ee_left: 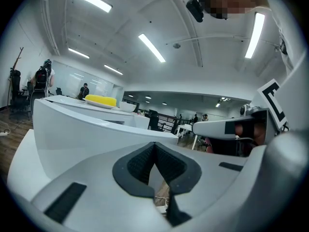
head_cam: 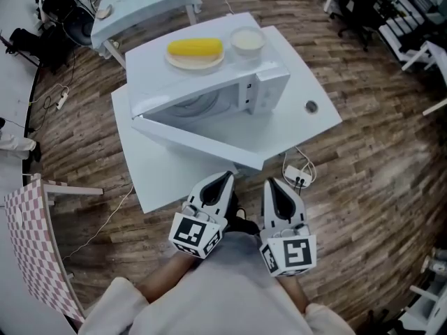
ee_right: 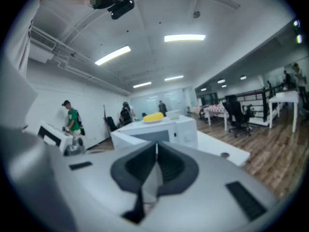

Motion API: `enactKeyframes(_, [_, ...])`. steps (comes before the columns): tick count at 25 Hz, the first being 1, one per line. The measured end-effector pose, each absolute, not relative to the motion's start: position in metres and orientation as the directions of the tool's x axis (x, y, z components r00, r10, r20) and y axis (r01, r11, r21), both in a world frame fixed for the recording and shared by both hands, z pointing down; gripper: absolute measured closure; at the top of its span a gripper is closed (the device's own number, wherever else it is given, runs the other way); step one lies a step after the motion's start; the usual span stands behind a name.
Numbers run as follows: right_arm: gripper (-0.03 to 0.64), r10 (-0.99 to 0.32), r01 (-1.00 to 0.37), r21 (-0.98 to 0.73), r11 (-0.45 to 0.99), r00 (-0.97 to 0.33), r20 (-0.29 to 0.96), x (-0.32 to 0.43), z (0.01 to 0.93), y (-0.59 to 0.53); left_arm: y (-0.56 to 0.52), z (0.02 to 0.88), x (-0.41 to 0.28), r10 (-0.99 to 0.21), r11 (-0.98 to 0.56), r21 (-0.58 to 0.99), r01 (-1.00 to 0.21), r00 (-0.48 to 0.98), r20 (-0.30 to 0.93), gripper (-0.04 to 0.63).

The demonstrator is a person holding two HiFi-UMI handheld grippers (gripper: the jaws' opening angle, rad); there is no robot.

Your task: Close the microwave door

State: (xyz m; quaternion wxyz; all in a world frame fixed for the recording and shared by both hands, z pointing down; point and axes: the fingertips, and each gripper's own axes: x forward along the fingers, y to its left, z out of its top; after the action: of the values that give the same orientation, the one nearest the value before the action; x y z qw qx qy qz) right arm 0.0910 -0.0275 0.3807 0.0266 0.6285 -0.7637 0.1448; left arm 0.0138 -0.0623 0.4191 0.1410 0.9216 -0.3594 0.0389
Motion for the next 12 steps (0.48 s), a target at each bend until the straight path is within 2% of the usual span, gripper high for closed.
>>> enactKeyframes(12, [0.594,-0.96,-0.972,-0.186,0.146,-0.184,0.209,0.097,0.374,-0.065,-0.093,0.422,0.016,-0.616,-0.719,0.264,-0.643,0.766,0.185,0.584])
